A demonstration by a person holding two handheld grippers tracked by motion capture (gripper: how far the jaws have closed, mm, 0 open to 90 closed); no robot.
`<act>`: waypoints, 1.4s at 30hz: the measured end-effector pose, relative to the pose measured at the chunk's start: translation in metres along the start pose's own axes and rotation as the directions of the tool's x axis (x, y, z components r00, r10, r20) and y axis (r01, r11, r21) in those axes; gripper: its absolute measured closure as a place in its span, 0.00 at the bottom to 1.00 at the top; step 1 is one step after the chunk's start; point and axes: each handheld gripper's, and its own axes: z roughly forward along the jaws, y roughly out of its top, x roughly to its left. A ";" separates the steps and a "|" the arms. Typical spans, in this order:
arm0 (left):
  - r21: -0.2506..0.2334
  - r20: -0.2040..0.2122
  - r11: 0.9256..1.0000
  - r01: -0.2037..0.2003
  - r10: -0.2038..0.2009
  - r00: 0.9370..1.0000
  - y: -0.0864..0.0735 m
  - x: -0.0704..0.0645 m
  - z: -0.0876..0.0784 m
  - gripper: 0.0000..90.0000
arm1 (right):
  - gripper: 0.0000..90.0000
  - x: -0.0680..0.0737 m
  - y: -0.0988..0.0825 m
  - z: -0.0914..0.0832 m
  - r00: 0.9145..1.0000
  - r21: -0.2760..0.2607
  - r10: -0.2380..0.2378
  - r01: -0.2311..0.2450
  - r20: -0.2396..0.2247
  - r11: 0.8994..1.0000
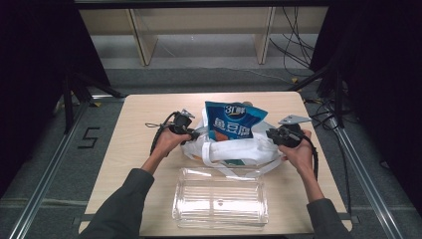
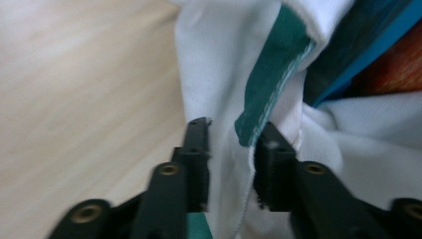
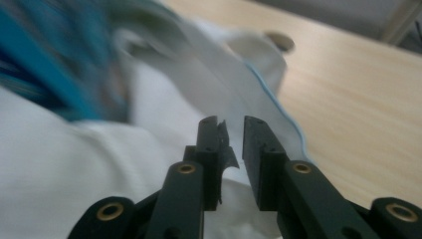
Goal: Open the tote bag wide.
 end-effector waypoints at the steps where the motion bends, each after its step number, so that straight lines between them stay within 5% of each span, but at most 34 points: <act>1: 0.000 0.000 1.000 0.000 0.000 1.000 0.000 0.000 0.000 0.61 | 0.84 0.000 0.000 0.000 1.000 0.000 0.000 0.000 0.000 1.000; 2: -0.035 0.003 0.999 0.004 -0.004 1.000 0.010 -0.002 -0.009 0.58 | 0.82 0.013 0.007 -0.018 0.998 -0.021 -0.008 0.007 -0.064 1.000; 5: -0.029 -0.005 0.998 -0.053 0.052 0.999 0.025 -0.006 -0.013 0.59 | 0.71 0.030 0.010 -0.031 0.988 -0.042 -0.017 0.011 -0.156 0.999; 7: -0.024 -0.004 0.998 -0.064 0.064 0.998 0.029 -0.007 -0.011 0.61 | 0.66 0.035 0.009 -0.030 0.985 -0.054 -0.005 -0.005 -0.172 0.999; 8: -0.007 -0.005 0.997 -0.079 0.079 0.997 0.035 -0.007 -0.008 0.68 | 0.55 0.040 0.008 -0.027 0.981 -0.026 -0.010 0.005 -0.196 1.000; 12: -0.026 0.002 0.998 -0.054 0.054 0.999 0.040 -0.007 -0.005 0.80 | 0.44 0.039 0.005 -0.015 0.980 0.009 0.008 -0.006 -0.198 1.000; 15: -0.007 0.007 0.998 -0.055 0.055 0.998 0.042 -0.006 -0.002 0.88 | 0.41 0.045 0.000 -0.006 0.972 0.047 0.005 0.006 -0.234 0.999; 17: -0.005 0.001 0.999 -0.039 0.039 0.999 0.042 -0.004 0.004 0.91 | 0.60 0.049 -0.001 0.001 0.965 0.079 -0.021 0.044 -0.262 0.996; 18: -0.005 0.001 0.999 -0.039 0.039 0.999 0.042 -0.004 0.004 0.92 | 0.60 0.049 -0.001 0.001 0.965 0.079 -0.021 0.044 -0.262 0.996; 19: -0.011 0.005 1.000 -0.021 0.021 1.000 0.041 -0.002 0.005 0.92 | 0.74 0.052 -0.003 0.004 0.966 0.118 -0.053 0.086 -0.254 0.989; 20: -0.025 0.000 1.000 -0.004 0.004 1.000 0.041 0.000 0.006 0.93 | 0.94 0.055 -0.010 0.011 0.964 0.169 -0.134 0.175 -0.231 0.970; 25: -0.052 0.027 0.992 0.113 -0.112 0.993 0.033 0.015 0.017 0.94 | 1.00 0.054 -0.024 0.018 0.954 0.252 -0.091 0.166 -0.284 0.953; 26: -0.045 0.035 0.990 0.137 -0.136 0.990 0.031 0.018 0.022 0.95 | 1.00 0.053 -0.030 0.022 0.954 0.236 -0.060 0.134 -0.295 0.962; 28: -0.011 0.017 0.989 0.149 -0.148 0.989 0.025 0.022 0.034 0.95 | 1.00 0.048 -0.037 0.027 0.945 0.250 -0.033 0.120 -0.326 0.961; 29: 0.003 0.011 0.981 0.192 -0.192 0.981 0.019 0.027 0.046 0.95 | 1.00 0.048 -0.043 0.030 0.940 0.251 -0.008 0.099 -0.342 0.963; 32: 0.019 0.024 0.976 0.216 -0.216 0.976 0.015 0.027 0.055 0.94 | 1.00 0.048 -0.042 0.028 0.943 0.265 -0.017 0.111 -0.333 0.958; 33: 0.018 0.021 0.976 0.215 -0.216 0.976 0.015 0.026 0.054 0.94 | 1.00 0.048 -0.042 0.028 0.943 0.265 -0.017 0.111 -0.333 0.958; 34: 0.026 -0.015 0.986 0.167 -0.166 0.986 0.020 0.024 0.045 0.87 | 0.91 0.049 -0.041 0.027 0.942 0.235 0.002 0.081 -0.335 0.969; 36: 0.015 -0.018 0.990 0.144 -0.143 0.990 0.022 0.023 0.037 0.83 | 0.84 0.048 -0.035 0.020 0.943 0.255 -0.002 0.092 -0.334 0.963; 39: -0.045 0.004 0.991 0.123 -0.123 0.992 0.028 0.020 0.012 0.60 | 0.74 0.042 -0.013 -0.006 0.954 0.121 -0.024 0.062 -0.298 0.991; 40: -0.059 0.013 0.992 0.112 -0.111 0.994 0.030 0.018 0.002 0.56 | 0.69 0.038 -0.004 -0.016 0.955 0.082 -0.030 0.057 -0.294 0.995; 41: -0.125 0.012 0.987 0.096 -0.095 0.995 0.034 0.014 -0.017 0.52 | 0.70 0.033 0.010 -0.036 0.964 0.015 -0.013 0.017 -0.267 1.000; 42: -0.125 0.012 0.987 0.096 -0.095 0.995 0.034 0.014 -0.017 0.53 | 0.70 0.033 0.010 -0.036 0.964 0.015 -0.013 0.017 -0.267 1.000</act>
